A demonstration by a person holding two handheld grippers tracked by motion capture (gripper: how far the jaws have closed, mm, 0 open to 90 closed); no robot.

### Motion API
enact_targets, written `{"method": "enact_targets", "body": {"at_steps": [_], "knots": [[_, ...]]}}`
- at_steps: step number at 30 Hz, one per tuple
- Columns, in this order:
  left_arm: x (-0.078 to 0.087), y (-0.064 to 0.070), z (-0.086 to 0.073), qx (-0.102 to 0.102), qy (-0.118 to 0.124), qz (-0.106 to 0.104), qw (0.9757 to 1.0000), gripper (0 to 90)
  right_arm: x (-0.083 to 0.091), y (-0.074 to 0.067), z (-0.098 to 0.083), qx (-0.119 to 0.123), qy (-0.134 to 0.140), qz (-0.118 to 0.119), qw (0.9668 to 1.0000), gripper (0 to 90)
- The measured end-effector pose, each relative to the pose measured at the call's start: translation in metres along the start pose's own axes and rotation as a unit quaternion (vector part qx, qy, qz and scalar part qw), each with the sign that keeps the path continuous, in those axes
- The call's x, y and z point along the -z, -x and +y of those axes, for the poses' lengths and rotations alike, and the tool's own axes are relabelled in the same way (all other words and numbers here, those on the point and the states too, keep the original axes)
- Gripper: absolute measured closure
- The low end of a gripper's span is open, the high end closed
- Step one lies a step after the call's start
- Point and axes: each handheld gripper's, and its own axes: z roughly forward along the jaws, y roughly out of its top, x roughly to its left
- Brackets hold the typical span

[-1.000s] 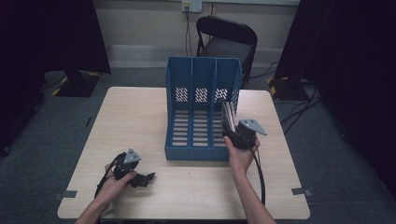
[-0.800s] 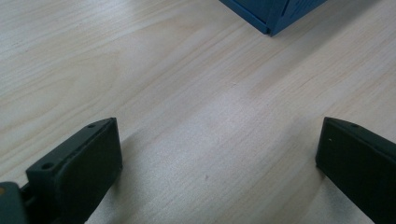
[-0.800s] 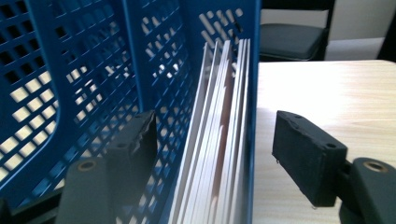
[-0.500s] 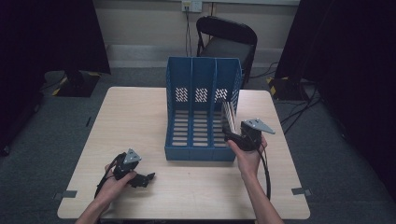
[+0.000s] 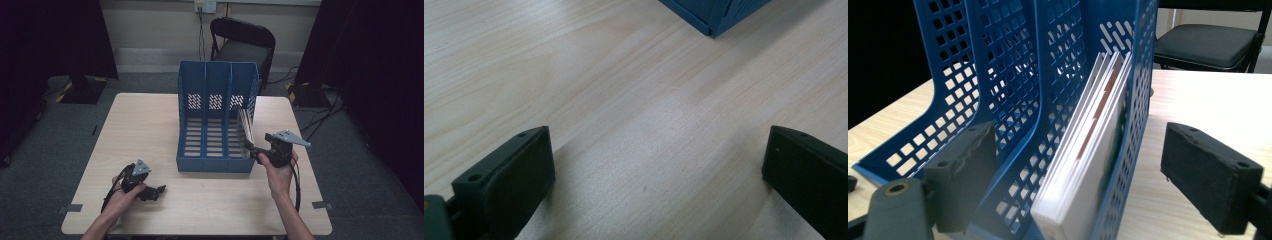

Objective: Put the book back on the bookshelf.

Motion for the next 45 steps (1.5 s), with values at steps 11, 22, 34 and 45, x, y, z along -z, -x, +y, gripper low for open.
{"method": "enact_targets", "body": {"at_steps": [11,22,34,45], "knots": [[0.001,-0.002,-0.001,0.006,0.0,0.005,1.0,0.0,0.033,0.008,-0.01,0.023,-0.009,0.026,0.9994,14.0],[0.002,-0.003,-0.002,0.007,0.0,0.005,1.0,0.0,0.056,0.025,-0.036,0.05,-0.086,0.038,0.9943,14.0],[0.001,-0.002,-0.001,0.01,0.0,0.009,0.9999,0.0,0.053,0.039,-0.076,0.032,-0.145,0.03,0.9884,15.1],[0.0,-0.002,0.0,0.014,0.0,0.013,0.9998,0.0,0.025,0.028,-0.097,0.068,-0.248,0.038,0.9657,14.7]]}}
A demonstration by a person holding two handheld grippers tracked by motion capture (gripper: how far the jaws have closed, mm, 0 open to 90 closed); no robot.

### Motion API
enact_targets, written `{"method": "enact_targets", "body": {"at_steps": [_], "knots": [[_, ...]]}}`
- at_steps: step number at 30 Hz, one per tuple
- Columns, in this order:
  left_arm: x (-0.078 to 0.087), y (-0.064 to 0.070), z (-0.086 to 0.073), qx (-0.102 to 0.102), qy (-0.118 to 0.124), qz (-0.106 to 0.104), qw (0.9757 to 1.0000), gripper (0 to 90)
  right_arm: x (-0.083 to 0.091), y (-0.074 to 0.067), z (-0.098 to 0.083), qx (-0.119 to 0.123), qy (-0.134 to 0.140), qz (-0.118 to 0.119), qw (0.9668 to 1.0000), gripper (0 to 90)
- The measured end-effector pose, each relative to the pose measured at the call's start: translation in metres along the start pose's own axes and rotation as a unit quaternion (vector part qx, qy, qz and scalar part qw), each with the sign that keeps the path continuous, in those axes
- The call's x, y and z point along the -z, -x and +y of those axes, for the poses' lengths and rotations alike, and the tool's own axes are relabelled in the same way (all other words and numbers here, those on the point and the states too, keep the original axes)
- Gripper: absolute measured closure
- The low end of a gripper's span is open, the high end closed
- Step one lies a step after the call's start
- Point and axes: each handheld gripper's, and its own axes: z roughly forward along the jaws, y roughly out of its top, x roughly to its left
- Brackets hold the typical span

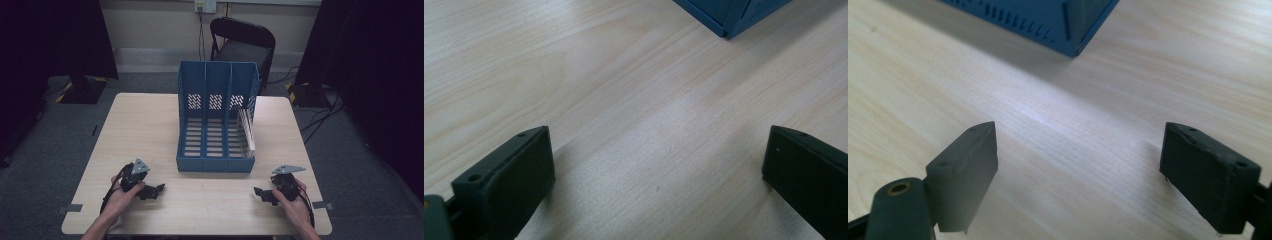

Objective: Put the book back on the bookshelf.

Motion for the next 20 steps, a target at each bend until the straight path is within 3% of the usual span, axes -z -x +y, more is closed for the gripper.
{"method": "enact_targets", "body": {"at_steps": [3,6,9,10,12,20], "knots": [[0.0,0.0,0.0,-0.001,0.0,0.0,1.0,0.0,-0.004,-0.004,0.0,0.013,-0.009,-0.013,0.9998,14.3],[-0.001,-0.001,0.001,0.0,0.0,0.001,1.0,0.0,-0.009,-0.007,-0.001,0.027,-0.009,-0.04,0.9988,13.3],[-0.001,-0.001,0.001,-0.001,0.0,0.001,1.0,0.0,-0.012,-0.008,-0.003,0.033,0.007,-0.045,0.9984,11.7],[-0.001,-0.001,0.001,-0.001,0.0,0.001,1.0,0.0,-0.016,-0.009,-0.006,0.043,0.036,-0.037,0.9978,11.3],[-0.001,-0.001,0.001,-0.001,0.0,0.001,1.0,0.0,-0.018,-0.008,-0.007,0.045,0.045,-0.035,0.9974,11.3],[-0.001,-0.001,0.001,0.0,0.0,0.001,1.0,0.0,-0.017,-0.008,-0.007,0.035,0.046,-0.044,0.9974,11.2]]}}
